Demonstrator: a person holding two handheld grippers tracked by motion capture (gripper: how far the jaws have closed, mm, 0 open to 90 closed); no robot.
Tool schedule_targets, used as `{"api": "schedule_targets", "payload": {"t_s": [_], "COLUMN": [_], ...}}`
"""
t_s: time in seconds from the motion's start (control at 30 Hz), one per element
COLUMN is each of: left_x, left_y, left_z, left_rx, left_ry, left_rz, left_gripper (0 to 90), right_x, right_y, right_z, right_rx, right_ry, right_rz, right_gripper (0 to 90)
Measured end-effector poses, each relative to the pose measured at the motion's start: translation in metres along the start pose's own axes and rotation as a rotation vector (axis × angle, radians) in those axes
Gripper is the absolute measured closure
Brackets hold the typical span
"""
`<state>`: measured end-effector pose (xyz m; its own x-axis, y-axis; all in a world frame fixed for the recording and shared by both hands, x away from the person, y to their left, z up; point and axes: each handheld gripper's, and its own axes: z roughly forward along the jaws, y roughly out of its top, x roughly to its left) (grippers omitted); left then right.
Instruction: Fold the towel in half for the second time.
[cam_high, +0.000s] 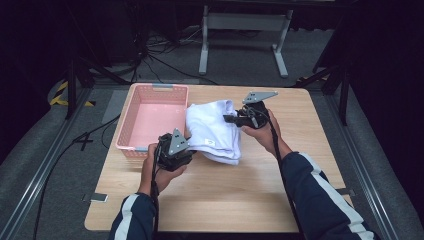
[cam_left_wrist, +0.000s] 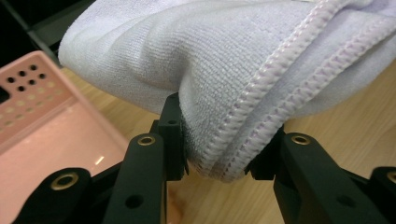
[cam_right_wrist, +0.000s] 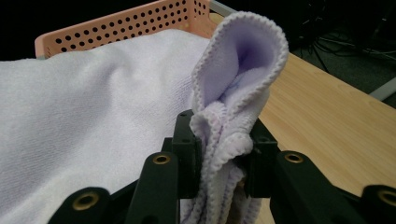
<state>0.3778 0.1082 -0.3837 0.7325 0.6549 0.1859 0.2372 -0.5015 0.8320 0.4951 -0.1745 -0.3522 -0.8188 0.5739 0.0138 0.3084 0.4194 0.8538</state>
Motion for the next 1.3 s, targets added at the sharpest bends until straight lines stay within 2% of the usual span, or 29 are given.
{"api": "schedule_targets", "payload": {"t_s": [0.1, 0.17, 0.23, 0.37, 0.43, 0.5, 0.53, 0.63, 0.73, 0.87, 1.0, 1.3], "left_x": [0.005, 0.012, 0.015, 0.024, 0.029, 0.034, 0.035, 0.039, 0.045, 0.049, 0.056, 0.075], "left_y": [-0.002, -0.006, -0.008, -0.015, -0.018, -0.021, -0.022, -0.024, -0.027, -0.030, -0.033, -0.048], "left_z": [-0.004, -0.010, -0.012, -0.016, -0.018, -0.020, -0.021, -0.024, -0.027, -0.032, -0.038, -0.050], "left_rx": [0.004, 0.000, 0.004, 0.007, 0.011, 0.011, 0.005, 0.017, 0.006, 0.017, 0.008, 0.029], "left_ry": [0.016, 0.028, 0.032, 0.060, 0.063, 0.083, 0.083, 0.106, 0.124, 0.156, 0.175, 0.234], "left_rz": [0.000, -0.023, -0.022, -0.053, -0.052, -0.062, -0.080, -0.073, -0.099, -0.096, -0.123, -0.161], "left_gripper": [64.9, 65.0, 65.0, 65.0, 65.0, 65.0, 65.0, 65.0, 65.0, 65.0, 65.0, 64.9], "right_x": [0.003, 0.009, 0.010, 0.017, 0.019, 0.021, 0.022, 0.023, 0.023, 0.025, 0.027, 0.041], "right_y": [0.006, 0.016, 0.019, 0.032, 0.037, 0.041, 0.043, 0.046, 0.050, 0.057, 0.064, 0.082], "right_z": [0.005, 0.014, 0.017, 0.030, 0.036, 0.042, 0.046, 0.053, 0.060, 0.070, 0.079, 0.107], "right_rx": [0.001, -0.003, -0.006, -0.012, -0.010, -0.014, -0.017, -0.017, -0.023, -0.029, -0.032, -0.027], "right_ry": [0.002, 0.004, 0.003, 0.014, 0.018, 0.025, 0.031, 0.037, 0.052, 0.063, 0.072, 0.089], "right_rz": [-0.008, -0.014, -0.021, -0.039, -0.043, -0.043, -0.045, -0.047, -0.040, -0.042, -0.041, -0.050], "right_gripper": [70.7, 70.6, 70.6, 70.6, 70.6, 70.6, 70.6, 70.6, 70.7, 70.7, 70.6, 70.6]}}
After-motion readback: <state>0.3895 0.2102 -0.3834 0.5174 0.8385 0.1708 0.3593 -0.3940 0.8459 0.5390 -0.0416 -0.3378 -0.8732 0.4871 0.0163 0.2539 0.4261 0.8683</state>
